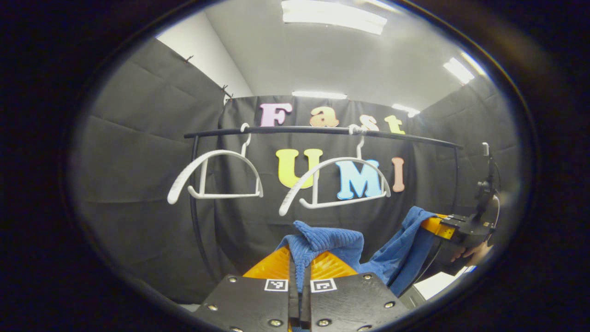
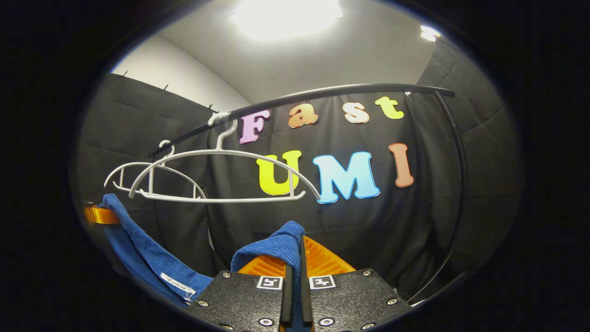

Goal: Grasp the clothes on the hanger with both hands and then place them into the laundry hamper below.

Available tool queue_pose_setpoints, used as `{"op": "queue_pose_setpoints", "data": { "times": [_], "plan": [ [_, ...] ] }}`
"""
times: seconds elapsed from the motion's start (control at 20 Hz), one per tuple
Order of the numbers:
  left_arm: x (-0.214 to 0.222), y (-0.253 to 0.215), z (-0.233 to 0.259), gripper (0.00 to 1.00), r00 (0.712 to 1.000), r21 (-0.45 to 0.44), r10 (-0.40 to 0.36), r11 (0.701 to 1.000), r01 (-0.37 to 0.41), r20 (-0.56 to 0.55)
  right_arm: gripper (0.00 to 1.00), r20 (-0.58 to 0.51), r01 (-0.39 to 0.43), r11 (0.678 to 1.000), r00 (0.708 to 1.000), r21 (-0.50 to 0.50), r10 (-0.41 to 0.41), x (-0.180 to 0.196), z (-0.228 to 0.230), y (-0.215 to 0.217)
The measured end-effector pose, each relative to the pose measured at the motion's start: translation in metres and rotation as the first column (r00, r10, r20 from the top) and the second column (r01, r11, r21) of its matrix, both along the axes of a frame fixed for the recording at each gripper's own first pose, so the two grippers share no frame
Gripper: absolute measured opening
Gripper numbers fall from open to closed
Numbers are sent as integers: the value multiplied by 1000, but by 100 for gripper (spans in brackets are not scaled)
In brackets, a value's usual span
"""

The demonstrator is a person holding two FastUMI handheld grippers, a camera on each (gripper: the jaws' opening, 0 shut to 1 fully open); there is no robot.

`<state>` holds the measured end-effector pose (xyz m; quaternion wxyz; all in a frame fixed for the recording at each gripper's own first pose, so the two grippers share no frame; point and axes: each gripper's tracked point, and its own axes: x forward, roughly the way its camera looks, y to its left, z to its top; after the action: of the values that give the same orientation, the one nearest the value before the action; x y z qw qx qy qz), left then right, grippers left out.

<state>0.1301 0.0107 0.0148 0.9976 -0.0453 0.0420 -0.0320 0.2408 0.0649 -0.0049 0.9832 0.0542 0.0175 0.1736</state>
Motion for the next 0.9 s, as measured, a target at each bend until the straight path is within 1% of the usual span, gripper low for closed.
{"op": "queue_pose_setpoints", "data": {
  "times": [0.15,0.2,0.5,0.55,0.6,0.7,0.75,0.8,0.9],
  "plan": [
    [-18,-13,7,3,999,-24,-41,999,42,20,7,8,-13,1000,1000,12,13,-33,12,10],
    [-24,-16,7,2,998,-32,-55,998,56,22,5,11,-18,1000,1000,10,18,-44,14,14],
    [-65,-31,-1,3,991,-50,-135,989,136,21,7,2,-44,999,999,-12,44,-119,14,34],
    [-71,-33,-3,0,989,-52,-144,988,145,20,5,-1,-44,999,999,-13,44,-127,13,37],
    [-77,-36,-3,10,988,-56,-153,987,154,21,7,-6,-47,999,999,-14,46,-135,12,40],
    [-84,-37,-8,10,986,-66,-163,984,164,22,7,-16,-51,999,999,-18,51,-147,10,46],
    [-86,-40,-11,3,986,-70,-167,983,168,22,7,-17,-53,998,998,-21,53,-152,8,48],
    [-87,-41,-15,9,986,-73,-167,983,168,17,7,-20,-56,998,998,-26,56,-157,4,50],
    [-89,-46,-31,9,985,-87,-170,982,170,3,7,-49,-65,997,997,-34,64,-165,-10,54]
  ]
}}
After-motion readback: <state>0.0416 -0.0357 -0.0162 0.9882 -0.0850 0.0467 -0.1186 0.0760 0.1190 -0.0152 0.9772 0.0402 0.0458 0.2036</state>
